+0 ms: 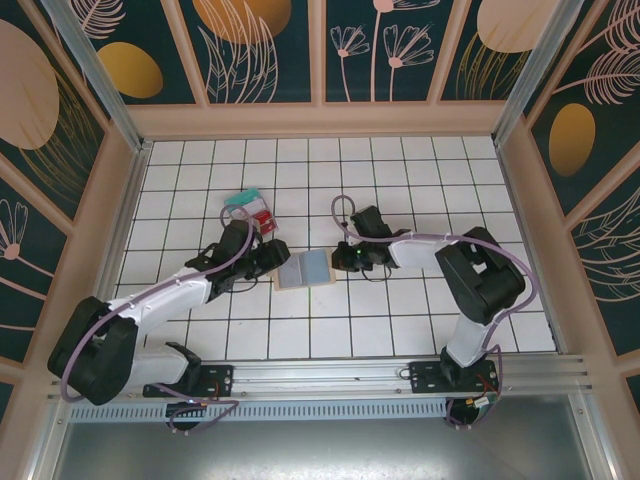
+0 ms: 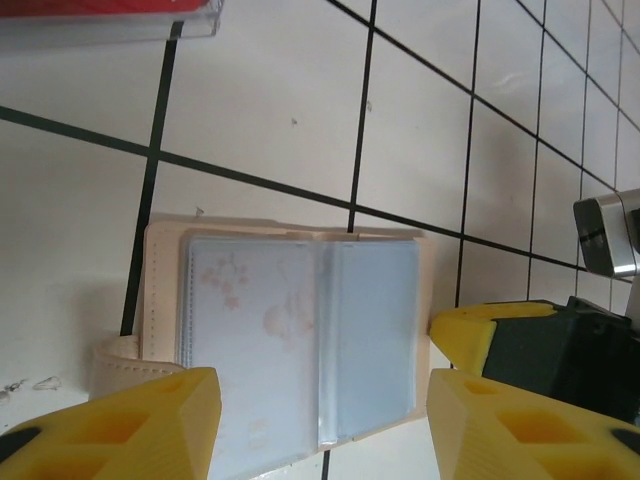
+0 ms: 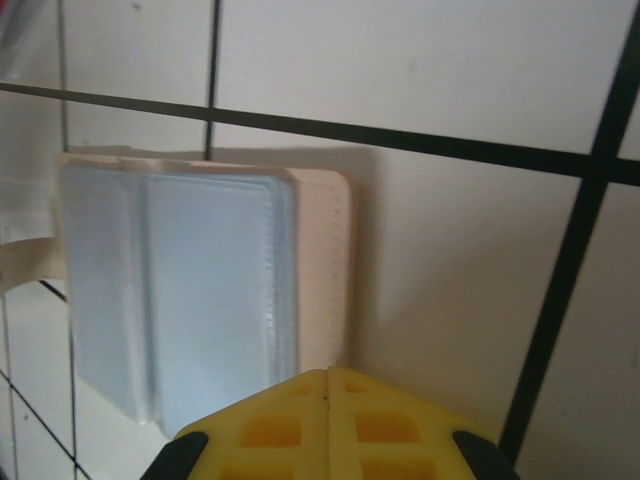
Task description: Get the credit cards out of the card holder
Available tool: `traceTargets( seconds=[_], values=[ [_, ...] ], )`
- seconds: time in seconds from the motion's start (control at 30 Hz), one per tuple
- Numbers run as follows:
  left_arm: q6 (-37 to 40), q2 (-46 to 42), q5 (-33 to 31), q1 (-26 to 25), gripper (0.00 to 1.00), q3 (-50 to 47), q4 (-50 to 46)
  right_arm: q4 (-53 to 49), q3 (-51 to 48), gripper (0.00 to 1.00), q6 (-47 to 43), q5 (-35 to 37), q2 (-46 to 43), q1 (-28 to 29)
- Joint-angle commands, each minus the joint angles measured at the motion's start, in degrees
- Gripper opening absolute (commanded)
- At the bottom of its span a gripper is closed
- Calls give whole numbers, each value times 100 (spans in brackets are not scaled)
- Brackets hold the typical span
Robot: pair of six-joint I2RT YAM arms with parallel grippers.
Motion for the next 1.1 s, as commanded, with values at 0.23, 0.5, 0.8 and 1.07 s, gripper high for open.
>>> traceTargets(
  seconds=[0.23, 0.5, 0.8, 1.07],
  values=[
    [-72, 470, 269, -191, 57, -47, 270, -39, -72, 0, -22, 76, 162, 105],
    [24, 768, 224, -227, 57, 70, 78, 9, -119, 0, 37, 50, 167, 118],
    [126, 1063, 118, -255, 57, 164, -139, 29, -114, 0, 73, 41, 174, 149],
    [151, 1229, 287, -314, 57, 232, -9, 49, -87, 0, 114, -3, 217, 191]
  ],
)
